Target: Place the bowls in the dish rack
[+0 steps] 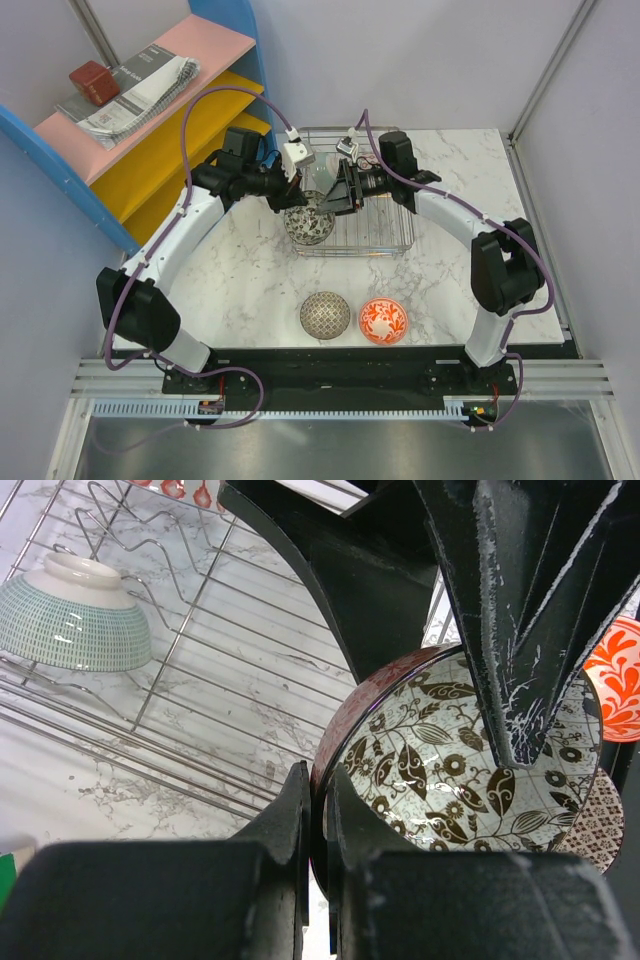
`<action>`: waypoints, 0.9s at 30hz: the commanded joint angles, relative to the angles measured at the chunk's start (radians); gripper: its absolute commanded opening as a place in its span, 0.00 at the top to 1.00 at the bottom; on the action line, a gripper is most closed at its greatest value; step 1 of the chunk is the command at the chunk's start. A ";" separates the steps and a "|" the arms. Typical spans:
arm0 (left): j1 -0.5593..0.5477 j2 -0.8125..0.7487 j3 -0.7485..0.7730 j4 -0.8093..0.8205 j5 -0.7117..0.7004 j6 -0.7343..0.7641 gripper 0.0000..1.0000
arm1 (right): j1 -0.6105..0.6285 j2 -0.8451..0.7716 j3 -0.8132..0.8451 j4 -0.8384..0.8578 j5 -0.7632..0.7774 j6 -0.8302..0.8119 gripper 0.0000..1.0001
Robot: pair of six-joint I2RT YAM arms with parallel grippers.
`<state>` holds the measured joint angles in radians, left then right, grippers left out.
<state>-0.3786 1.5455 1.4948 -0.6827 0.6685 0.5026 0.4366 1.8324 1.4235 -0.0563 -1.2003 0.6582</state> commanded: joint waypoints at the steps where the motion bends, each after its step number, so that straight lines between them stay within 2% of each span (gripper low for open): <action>1: -0.002 -0.045 0.010 0.066 0.019 -0.012 0.98 | 0.008 -0.019 -0.017 0.049 -0.059 0.004 0.29; 5: -0.002 -0.045 0.002 0.064 0.016 -0.006 0.98 | 0.008 -0.018 -0.021 0.075 -0.077 0.004 0.34; 12: -0.003 -0.042 -0.002 0.066 0.032 -0.004 0.98 | 0.007 -0.031 -0.037 0.105 -0.091 0.009 0.50; 15: -0.005 -0.042 -0.004 0.064 0.042 -0.003 0.98 | 0.007 -0.035 -0.047 0.133 -0.087 0.032 0.59; 16: -0.005 -0.041 -0.007 0.066 0.045 -0.003 0.98 | 0.007 -0.035 -0.049 0.138 -0.087 0.035 0.66; 18: -0.005 -0.036 -0.004 0.064 0.043 -0.003 0.98 | 0.010 -0.035 -0.051 0.147 -0.079 0.044 0.73; 19: -0.006 -0.033 -0.004 0.064 0.040 -0.009 0.96 | 0.010 -0.035 -0.051 0.150 -0.074 0.047 0.82; 22: -0.005 -0.030 -0.007 0.063 0.040 -0.006 0.83 | 0.011 -0.035 -0.051 0.153 -0.056 0.050 0.94; 24: -0.008 -0.025 -0.008 0.058 0.040 -0.007 0.80 | 0.011 -0.035 -0.052 0.153 -0.044 0.052 0.99; 27: -0.011 -0.022 -0.008 0.058 0.040 -0.004 0.66 | 0.011 -0.038 -0.054 0.151 -0.024 0.052 1.00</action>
<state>-0.3820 1.5452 1.4818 -0.6720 0.6662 0.5041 0.4377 1.8320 1.3727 0.0410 -1.2060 0.7082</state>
